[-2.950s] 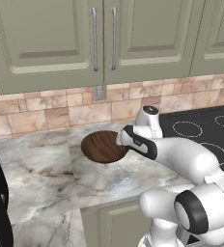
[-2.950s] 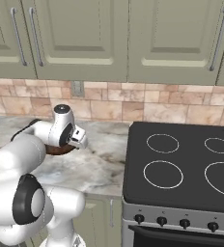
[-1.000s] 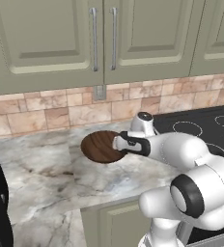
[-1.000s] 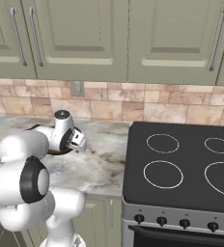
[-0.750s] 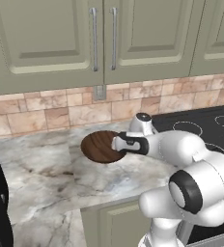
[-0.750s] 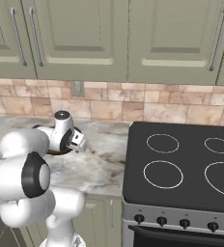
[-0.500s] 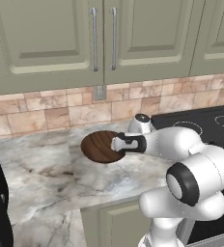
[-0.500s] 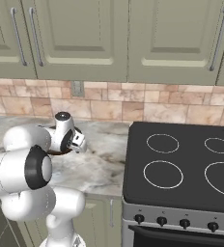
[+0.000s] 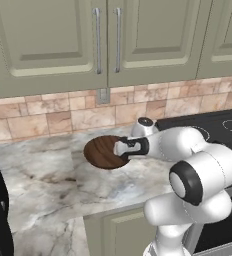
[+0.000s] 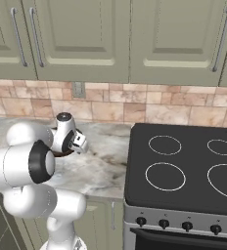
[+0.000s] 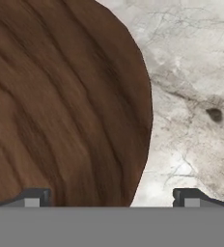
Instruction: Pick the cup and bowl from the counter and place them on the counter next to the sink.
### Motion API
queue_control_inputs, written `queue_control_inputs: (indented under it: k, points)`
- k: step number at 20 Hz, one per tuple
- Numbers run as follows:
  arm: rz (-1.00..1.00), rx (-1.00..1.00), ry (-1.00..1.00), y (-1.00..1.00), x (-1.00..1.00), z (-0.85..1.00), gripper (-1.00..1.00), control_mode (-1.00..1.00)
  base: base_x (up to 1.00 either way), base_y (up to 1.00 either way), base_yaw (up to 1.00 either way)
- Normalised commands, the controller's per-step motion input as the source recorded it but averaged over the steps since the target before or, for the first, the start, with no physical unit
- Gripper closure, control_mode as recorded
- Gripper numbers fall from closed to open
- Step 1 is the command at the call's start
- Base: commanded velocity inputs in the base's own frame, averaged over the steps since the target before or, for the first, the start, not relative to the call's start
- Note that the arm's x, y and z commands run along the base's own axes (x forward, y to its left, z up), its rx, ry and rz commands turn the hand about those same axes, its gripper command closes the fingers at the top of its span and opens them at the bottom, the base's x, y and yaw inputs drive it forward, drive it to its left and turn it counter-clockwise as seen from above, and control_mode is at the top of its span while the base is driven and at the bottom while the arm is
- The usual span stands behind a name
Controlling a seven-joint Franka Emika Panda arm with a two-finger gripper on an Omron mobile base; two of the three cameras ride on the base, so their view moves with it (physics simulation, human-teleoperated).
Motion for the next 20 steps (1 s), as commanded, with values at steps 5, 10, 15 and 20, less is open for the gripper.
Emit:
queue_control_inputs:
  k: [5,10,15,20]
  points:
    - [0.0,0.0,0.0,0.06,0.03,-0.06,-1.0,-1.0,0.0,0.0,0.0]
    - [0.0,0.0,0.0,0.04,0.0,-0.23,-1.0,-1.0,0.0,0.0,0.0]
    - [0.0,0.0,0.0,0.0,0.0,0.0,-1.0,-1.0,0.0,0.0,0.0]
    - [0.0,0.0,0.0,0.0,0.0,0.0,1.0,-1.0,0.0,0.0,0.0]
